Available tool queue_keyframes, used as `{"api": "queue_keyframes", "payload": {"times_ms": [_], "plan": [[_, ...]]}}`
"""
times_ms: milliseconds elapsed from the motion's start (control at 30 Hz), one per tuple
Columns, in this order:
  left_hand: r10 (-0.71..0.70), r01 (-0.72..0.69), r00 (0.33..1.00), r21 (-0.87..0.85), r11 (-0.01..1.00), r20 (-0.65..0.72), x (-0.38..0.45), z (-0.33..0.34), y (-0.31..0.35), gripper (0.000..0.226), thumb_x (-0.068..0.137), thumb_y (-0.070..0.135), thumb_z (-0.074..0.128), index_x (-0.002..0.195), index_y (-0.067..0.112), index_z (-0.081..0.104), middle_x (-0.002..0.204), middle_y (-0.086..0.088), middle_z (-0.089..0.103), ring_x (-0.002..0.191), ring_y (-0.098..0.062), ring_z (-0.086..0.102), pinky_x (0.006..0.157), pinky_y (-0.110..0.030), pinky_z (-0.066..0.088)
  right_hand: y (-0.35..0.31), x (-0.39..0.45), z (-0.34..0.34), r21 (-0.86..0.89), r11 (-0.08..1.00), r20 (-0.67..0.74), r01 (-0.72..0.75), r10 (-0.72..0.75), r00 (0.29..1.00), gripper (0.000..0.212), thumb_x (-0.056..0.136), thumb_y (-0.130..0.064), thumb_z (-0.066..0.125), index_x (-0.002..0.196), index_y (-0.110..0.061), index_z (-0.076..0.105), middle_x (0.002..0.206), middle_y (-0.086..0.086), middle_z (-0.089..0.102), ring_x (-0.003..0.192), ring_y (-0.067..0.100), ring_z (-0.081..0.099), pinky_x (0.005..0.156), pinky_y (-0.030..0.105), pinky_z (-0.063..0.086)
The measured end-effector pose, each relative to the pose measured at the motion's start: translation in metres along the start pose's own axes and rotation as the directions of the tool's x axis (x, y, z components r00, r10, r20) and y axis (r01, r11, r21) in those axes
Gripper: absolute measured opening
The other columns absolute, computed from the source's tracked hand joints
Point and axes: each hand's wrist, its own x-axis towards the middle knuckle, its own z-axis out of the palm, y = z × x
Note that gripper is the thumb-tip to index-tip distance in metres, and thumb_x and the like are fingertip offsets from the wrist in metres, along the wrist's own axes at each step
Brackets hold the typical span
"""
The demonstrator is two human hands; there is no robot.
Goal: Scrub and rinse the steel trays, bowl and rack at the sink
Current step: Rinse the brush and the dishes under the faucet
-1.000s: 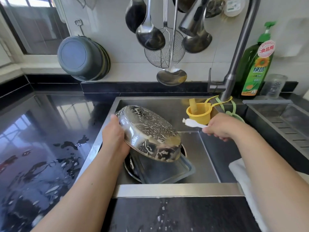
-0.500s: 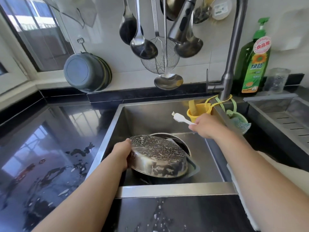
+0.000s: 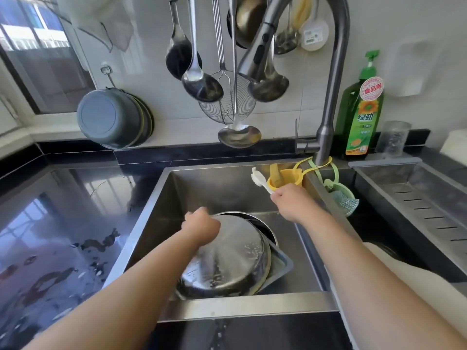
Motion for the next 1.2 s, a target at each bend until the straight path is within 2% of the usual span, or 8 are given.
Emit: {"api": "queue_keyframes", "payload": {"times_ms": [67, 167, 267, 367, 600, 800, 933, 1200], "plan": [[0.122, -0.109, 0.992, -0.246, 0.963, 0.036, 0.002, 0.002, 0.032, 0.030, 0.100, 0.021, 0.058, 0.125, 0.004, 0.065, 0.121, -0.012, 0.067, 0.105, -0.028, 0.062, 0.097, -0.042, 0.053, -0.001, 0.002, 0.003, -0.018, 0.999, -0.016, 0.034, -0.035, 0.999, 0.027, 0.106, -0.024, 0.042, 0.090, -0.016, 0.062, 0.091, 0.009, 0.061, 0.084, 0.027, 0.055, 0.077, 0.033, 0.047], [0.201, 0.040, 0.937, -0.660, 0.750, 0.286, 0.000, 0.011, 0.075, 0.039, 0.105, 0.041, 0.057, 0.119, 0.006, 0.069, 0.110, -0.008, 0.073, 0.101, -0.025, 0.067, 0.098, -0.043, 0.052, -0.003, -0.002, 0.004, 0.158, 0.985, 0.004, 0.069, -0.070, 0.998, 0.037, 0.108, -0.028, 0.039, 0.082, -0.014, 0.062, 0.086, 0.008, 0.067, 0.078, 0.026, 0.061, 0.070, 0.035, 0.050], [0.239, 0.078, 0.934, -0.803, 0.591, 0.267, 0.001, 0.020, 0.094, 0.033, 0.109, 0.032, 0.051, 0.100, 0.004, 0.066, 0.083, -0.018, 0.062, 0.071, -0.029, 0.058, 0.075, -0.037, 0.052, -0.012, -0.016, 0.003, 0.453, 0.891, 0.161, 0.040, -0.126, 0.979, 0.044, 0.111, -0.036, 0.034, 0.086, -0.011, 0.060, 0.073, 0.008, 0.065, 0.054, 0.017, 0.057, 0.052, 0.029, 0.048], [0.185, 0.096, 0.961, -0.879, 0.468, 0.203, 0.004, 0.020, 0.091, 0.026, 0.111, 0.026, 0.048, 0.108, 0.004, 0.063, 0.084, -0.013, 0.073, 0.076, -0.028, 0.067, 0.077, -0.038, 0.058, -0.017, -0.024, -0.007, 0.432, 0.902, 0.258, -0.018, -0.105, 0.960, 0.035, 0.110, -0.035, 0.037, 0.100, -0.014, 0.063, 0.084, 0.012, 0.073, 0.066, 0.023, 0.069, 0.060, 0.035, 0.059], [0.034, 0.248, 0.949, -0.809, 0.534, 0.314, 0.016, -0.003, 0.037, 0.020, 0.110, 0.016, 0.042, 0.102, 0.006, 0.057, 0.067, -0.008, 0.062, 0.049, -0.019, 0.054, 0.053, -0.030, 0.052, -0.028, 0.072, -0.102, 0.061, 0.987, -0.254, -0.150, 0.161, 0.954, 0.030, 0.102, -0.020, 0.050, 0.090, 0.001, 0.069, 0.068, 0.013, 0.073, 0.052, 0.024, 0.068, 0.051, 0.030, 0.057], [0.002, 0.146, 0.986, -0.857, 0.495, 0.169, 0.021, 0.001, 0.014, 0.021, 0.109, 0.008, 0.041, 0.120, -0.001, 0.057, 0.089, -0.017, 0.067, 0.054, -0.021, 0.060, 0.051, -0.027, 0.046, -0.020, 0.119, -0.095, -0.090, 0.979, -0.265, -0.182, 0.153, 0.952, 0.010, 0.095, -0.005, 0.057, 0.094, 0.001, 0.064, 0.069, 0.010, 0.056, 0.057, 0.021, 0.052, 0.049, 0.027, 0.040], [0.021, 0.112, 0.989, -0.848, 0.518, 0.143, 0.023, -0.003, 0.016, 0.025, 0.105, -0.004, 0.042, 0.120, -0.004, 0.061, 0.109, -0.021, 0.073, 0.071, -0.024, 0.072, 0.060, -0.029, 0.058, -0.023, 0.118, -0.078, -0.228, 0.950, -0.281, -0.212, 0.144, 0.949, 0.015, 0.088, -0.002, 0.068, 0.102, 0.001, 0.068, 0.078, 0.012, 0.061, 0.068, 0.025, 0.059, 0.061, 0.034, 0.050], [0.084, 0.090, 0.986, -0.874, 0.478, 0.147, 0.019, -0.012, 0.018, 0.045, 0.092, -0.020, 0.038, 0.120, 0.003, 0.064, 0.113, -0.019, 0.074, 0.081, -0.027, 0.074, 0.070, -0.033, 0.054, -0.026, 0.070, -0.048, 0.315, 0.949, -0.306, -0.007, 0.108, 0.946, 0.049, 0.100, -0.018, 0.052, 0.148, -0.020, 0.045, 0.114, 0.013, 0.069, 0.064, 0.021, 0.067, 0.058, 0.034, 0.056]]}}
